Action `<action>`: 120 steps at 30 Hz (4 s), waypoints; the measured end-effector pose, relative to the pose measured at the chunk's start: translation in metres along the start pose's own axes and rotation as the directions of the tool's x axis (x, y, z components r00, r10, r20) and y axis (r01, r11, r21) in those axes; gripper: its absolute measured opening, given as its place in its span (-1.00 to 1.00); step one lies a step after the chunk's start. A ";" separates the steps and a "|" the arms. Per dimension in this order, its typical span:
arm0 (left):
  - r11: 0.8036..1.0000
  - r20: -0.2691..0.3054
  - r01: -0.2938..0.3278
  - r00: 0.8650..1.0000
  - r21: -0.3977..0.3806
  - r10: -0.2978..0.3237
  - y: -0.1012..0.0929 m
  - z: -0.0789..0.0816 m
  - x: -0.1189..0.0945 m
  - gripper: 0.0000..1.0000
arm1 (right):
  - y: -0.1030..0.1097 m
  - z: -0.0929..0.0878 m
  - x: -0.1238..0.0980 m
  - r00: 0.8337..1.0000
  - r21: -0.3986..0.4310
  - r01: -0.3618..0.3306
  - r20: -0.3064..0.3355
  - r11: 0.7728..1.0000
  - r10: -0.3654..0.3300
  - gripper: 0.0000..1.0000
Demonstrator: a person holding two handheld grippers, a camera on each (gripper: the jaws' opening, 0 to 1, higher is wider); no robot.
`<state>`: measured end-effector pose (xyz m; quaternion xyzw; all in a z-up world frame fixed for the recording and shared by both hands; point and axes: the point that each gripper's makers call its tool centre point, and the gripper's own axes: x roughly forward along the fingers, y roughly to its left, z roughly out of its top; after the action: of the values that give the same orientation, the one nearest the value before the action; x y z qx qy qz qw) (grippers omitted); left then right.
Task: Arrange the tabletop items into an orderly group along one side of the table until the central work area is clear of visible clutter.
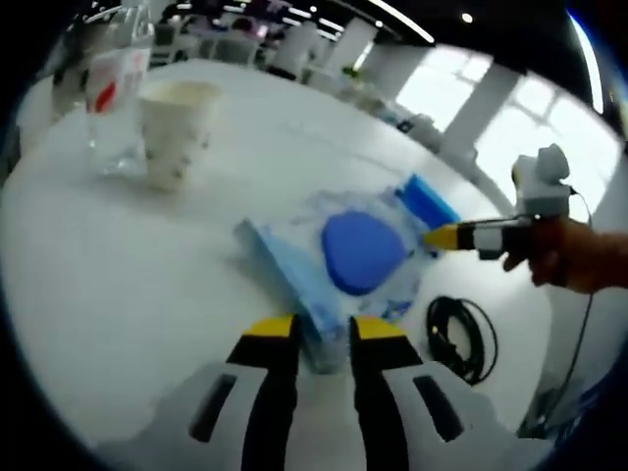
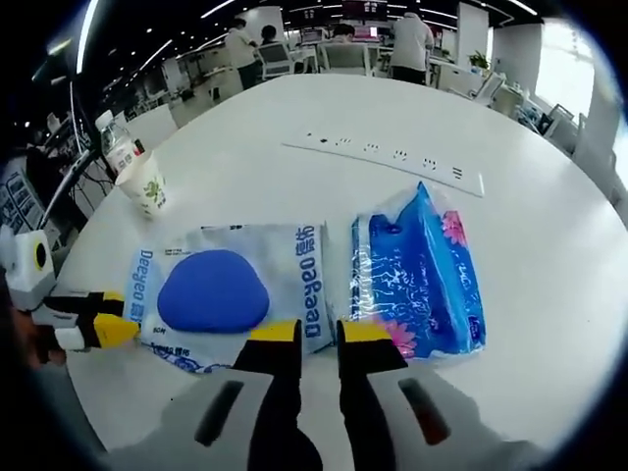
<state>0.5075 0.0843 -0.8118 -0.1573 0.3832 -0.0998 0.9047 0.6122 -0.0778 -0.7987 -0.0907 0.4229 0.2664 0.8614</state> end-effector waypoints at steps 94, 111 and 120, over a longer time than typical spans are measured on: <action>0.996 0.055 -0.086 0.995 0.011 0.085 0.055 0.081 0.029 -0.93 | 0.030 -0.001 0.003 0.998 0.073 -0.043 0.045 0.996 0.039 -0.99; 0.993 0.063 -0.105 0.993 0.047 0.102 0.058 0.085 0.029 -0.85 | 0.030 0.001 0.005 0.997 0.068 -0.048 0.055 0.997 0.044 -0.98; 0.993 0.077 -0.107 0.992 0.056 0.102 0.065 0.088 0.018 -0.66 | 0.025 0.001 -0.001 0.999 0.068 -0.017 0.046 0.998 0.014 -0.78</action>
<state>0.5878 0.1575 -0.7896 -0.1134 0.3539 -0.0579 0.9266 0.5991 -0.0565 -0.7959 -0.0518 0.4128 0.2605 0.8712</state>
